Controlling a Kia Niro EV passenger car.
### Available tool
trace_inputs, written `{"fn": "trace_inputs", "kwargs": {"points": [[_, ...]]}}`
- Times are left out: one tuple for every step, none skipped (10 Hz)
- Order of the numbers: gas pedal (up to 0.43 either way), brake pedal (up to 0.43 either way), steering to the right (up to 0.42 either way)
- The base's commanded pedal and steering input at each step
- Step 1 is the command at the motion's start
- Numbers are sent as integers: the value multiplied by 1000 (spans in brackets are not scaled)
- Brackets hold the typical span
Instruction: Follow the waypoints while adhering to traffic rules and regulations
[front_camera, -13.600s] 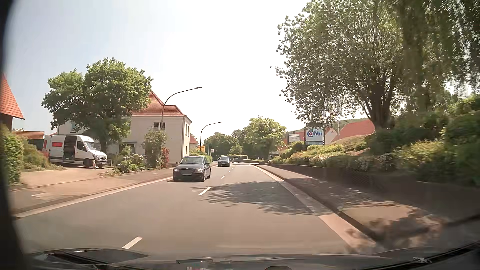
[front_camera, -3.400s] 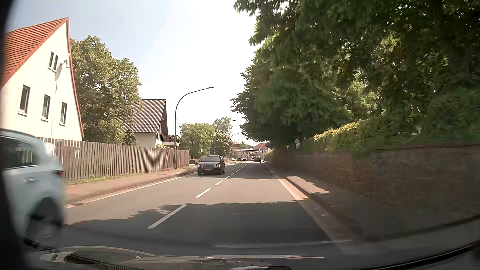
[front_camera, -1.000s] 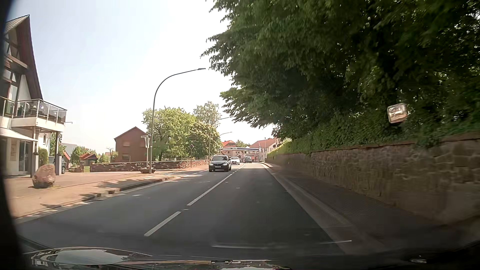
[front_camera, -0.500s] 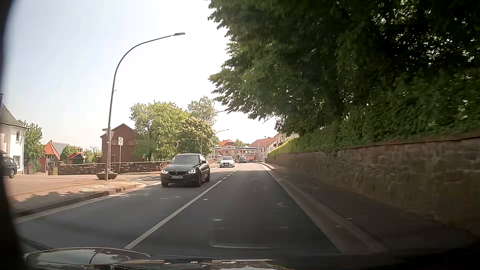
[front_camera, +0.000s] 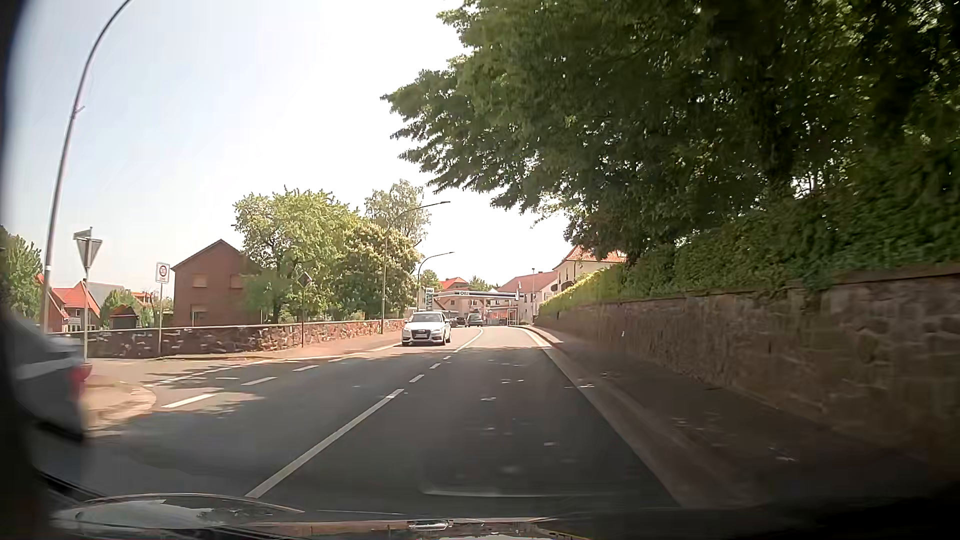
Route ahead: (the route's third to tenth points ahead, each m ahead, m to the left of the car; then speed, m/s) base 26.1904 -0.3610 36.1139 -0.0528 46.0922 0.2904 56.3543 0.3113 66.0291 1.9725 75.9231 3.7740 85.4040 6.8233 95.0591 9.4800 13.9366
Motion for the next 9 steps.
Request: {"fn": "trace_inputs", "kwargs": {"points": [[189,0,0],[189,0,0],[189,0,0],[189,0,0],[189,0,0],[189,0,0],[197,0,0],[197,0,0],[197,0,0]]}}
